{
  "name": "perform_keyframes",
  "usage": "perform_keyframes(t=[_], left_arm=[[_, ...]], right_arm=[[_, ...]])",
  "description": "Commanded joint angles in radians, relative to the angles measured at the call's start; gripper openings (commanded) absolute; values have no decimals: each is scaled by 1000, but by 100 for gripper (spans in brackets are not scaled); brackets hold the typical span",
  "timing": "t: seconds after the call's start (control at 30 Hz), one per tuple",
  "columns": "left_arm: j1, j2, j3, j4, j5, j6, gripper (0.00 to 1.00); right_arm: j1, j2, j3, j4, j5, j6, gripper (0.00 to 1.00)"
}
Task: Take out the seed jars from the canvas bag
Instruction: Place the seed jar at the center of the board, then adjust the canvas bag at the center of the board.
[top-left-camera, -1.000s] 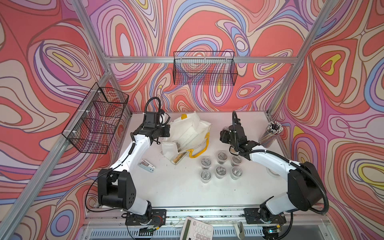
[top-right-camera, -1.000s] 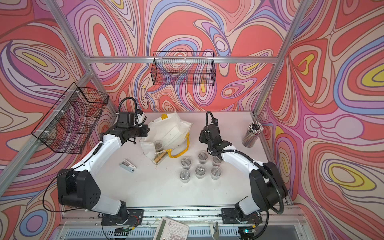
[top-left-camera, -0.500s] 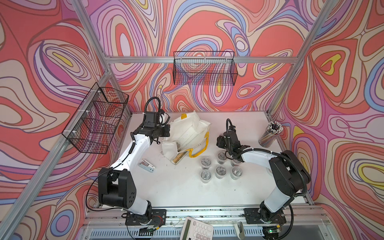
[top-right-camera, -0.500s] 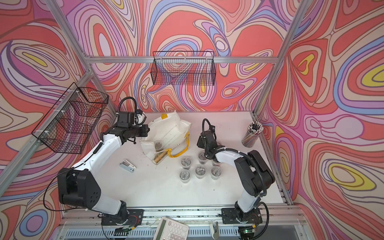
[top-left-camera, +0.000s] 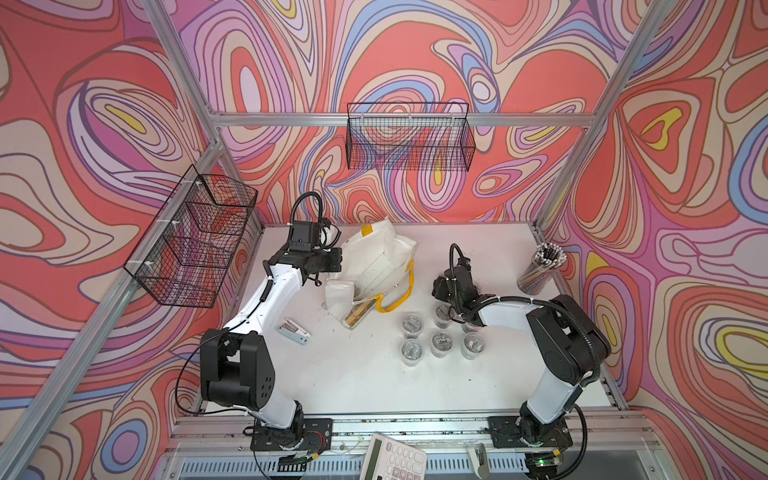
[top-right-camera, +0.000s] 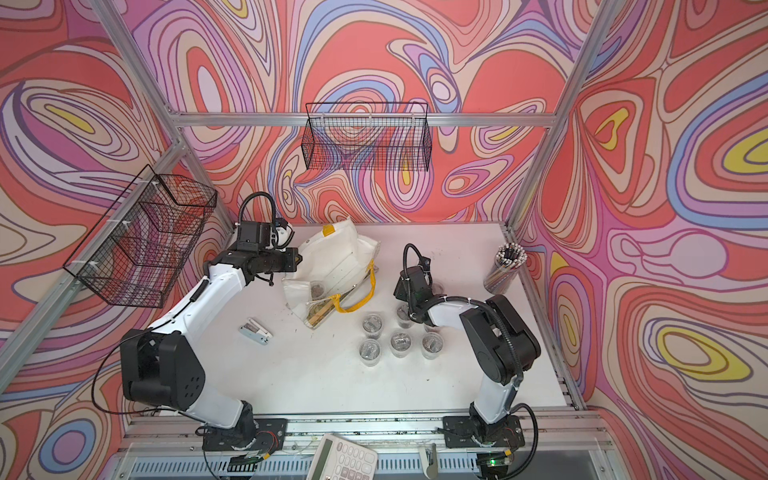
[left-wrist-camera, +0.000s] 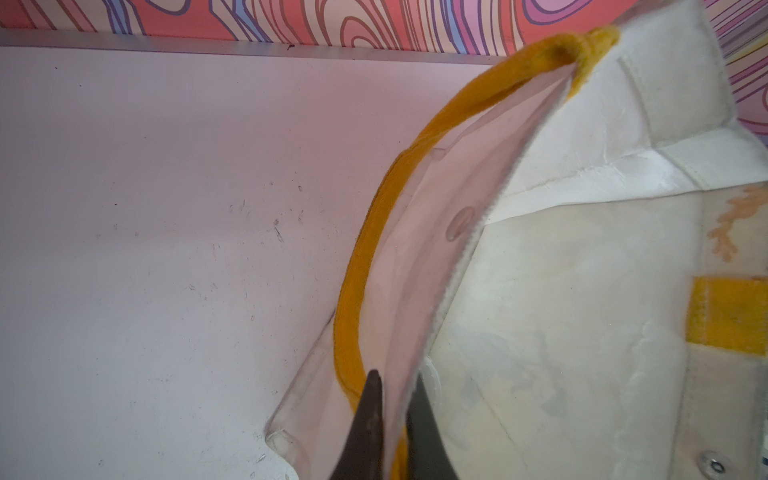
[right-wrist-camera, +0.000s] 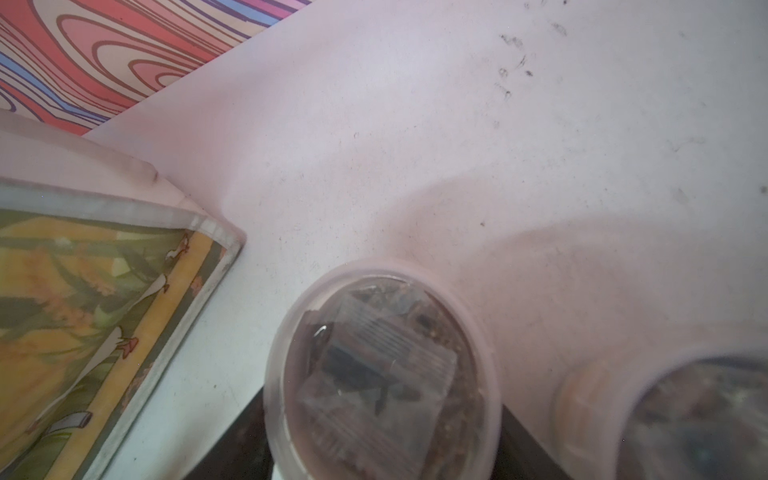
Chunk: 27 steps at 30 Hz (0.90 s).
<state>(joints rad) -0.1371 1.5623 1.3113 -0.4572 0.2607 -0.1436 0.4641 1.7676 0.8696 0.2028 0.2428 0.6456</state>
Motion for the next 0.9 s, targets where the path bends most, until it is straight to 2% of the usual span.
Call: perform_keyframes(t=[0.0,0.07,0.13,0.23,0.3,0.37,0.47,0.73,0.87], left_arm=[[4,17,33,-55,17,-5,0],[4,22,48,-73,15,-1,0],[4,29,68,-97,9,2,0],[9,45,106,-142,4,7,15],[11,59,139,-179,5,10,33],[15,77,190,-231,-7,19,46],[20,105,253,-301,-25,40,58],[35,194,388,-465,-5,65,64],[34,194,385,-494,28,56,64]], right_arm=[[-2,-23,11,-19,11,8,73],[-3,-53,25,-42,15,-4,81],[-3,-78,43,-69,14,-17,86],[-4,-120,76,-109,8,-28,89],[-3,-144,100,-137,4,-35,89],[-3,-171,124,-160,0,-44,89],[-3,-205,158,-188,-4,-60,90],[-3,-267,239,-268,3,-124,90],[-3,-291,258,-281,14,-139,90]])
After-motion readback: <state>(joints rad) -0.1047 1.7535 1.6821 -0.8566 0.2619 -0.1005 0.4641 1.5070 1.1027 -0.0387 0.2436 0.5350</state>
